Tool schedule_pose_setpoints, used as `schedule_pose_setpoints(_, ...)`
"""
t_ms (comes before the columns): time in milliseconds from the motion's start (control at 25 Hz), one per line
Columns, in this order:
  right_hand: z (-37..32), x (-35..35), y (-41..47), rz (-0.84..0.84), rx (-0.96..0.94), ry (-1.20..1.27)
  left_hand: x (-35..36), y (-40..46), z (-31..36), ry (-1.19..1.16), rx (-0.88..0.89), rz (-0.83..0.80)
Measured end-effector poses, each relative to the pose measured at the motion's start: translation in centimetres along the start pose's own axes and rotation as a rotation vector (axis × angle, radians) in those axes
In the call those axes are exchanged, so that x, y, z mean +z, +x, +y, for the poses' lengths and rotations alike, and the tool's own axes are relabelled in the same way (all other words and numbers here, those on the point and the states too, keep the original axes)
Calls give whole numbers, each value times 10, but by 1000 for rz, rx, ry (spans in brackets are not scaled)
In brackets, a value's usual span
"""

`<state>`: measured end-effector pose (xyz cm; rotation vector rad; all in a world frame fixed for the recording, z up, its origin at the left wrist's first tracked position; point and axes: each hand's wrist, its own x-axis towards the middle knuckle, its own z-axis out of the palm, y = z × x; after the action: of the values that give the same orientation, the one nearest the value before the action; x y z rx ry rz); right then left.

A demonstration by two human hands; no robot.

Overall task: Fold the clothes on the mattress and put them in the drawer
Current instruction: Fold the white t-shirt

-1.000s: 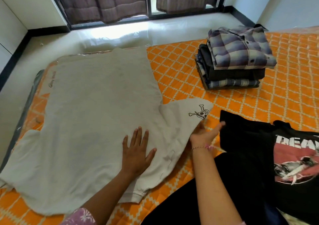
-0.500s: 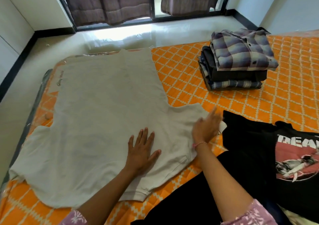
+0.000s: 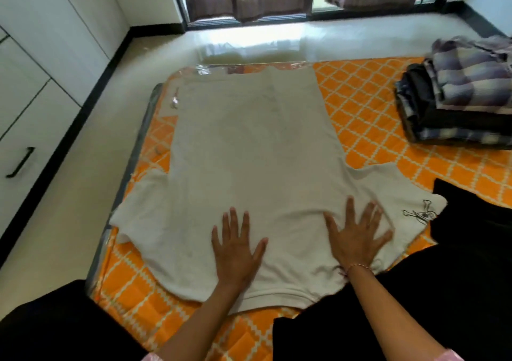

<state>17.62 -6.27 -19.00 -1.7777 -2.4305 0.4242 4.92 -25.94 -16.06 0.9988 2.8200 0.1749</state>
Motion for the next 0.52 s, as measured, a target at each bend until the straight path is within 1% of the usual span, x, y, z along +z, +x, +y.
schedule_pose_setpoints(80,-6,-4,-5,-10,13,8,-2,-10,-3,-12,60,50)
schedule_pose_setpoints(120,-16,-5,-8,-20,-12,8,-5,-8,-13,-27,59,117)
schedule_pose_setpoints(160,-33,-3,-13,-34,-65,6,-13,-1,-27,-71,-7,222)
schedule_pose_setpoints(200,-59,2,-21,-57,-142,-8,-22,7,-46,-141,-141,366)
schedule_pose_setpoints(240,-89,7,-30,-84,-238,-34,-33,15,-65,-235,-355,474)
schedule_pose_setpoints(280,-123,12,-41,-119,-352,-54,-46,23,-86,-364,-616,513)
schedule_pose_setpoints(320,-157,17,-54,-168,-476,-60,-58,30,-106,-518,-866,511)
schedule_pose_setpoints(360,-189,22,-67,-219,-602,-64,-68,35,-126,-670,-1081,496)
schedule_pose_setpoints(400,-214,27,-80,-265,-716,-70,-74,39,-143,-806,-1248,468)
schedule_pose_setpoints(440,-233,32,-92,-307,-805,-86,-78,42,-158,-925,-1347,429)
schedule_pose_setpoints(520,-245,43,-107,-383,-912,-137,-80,46,-179,-1144,-1411,407)
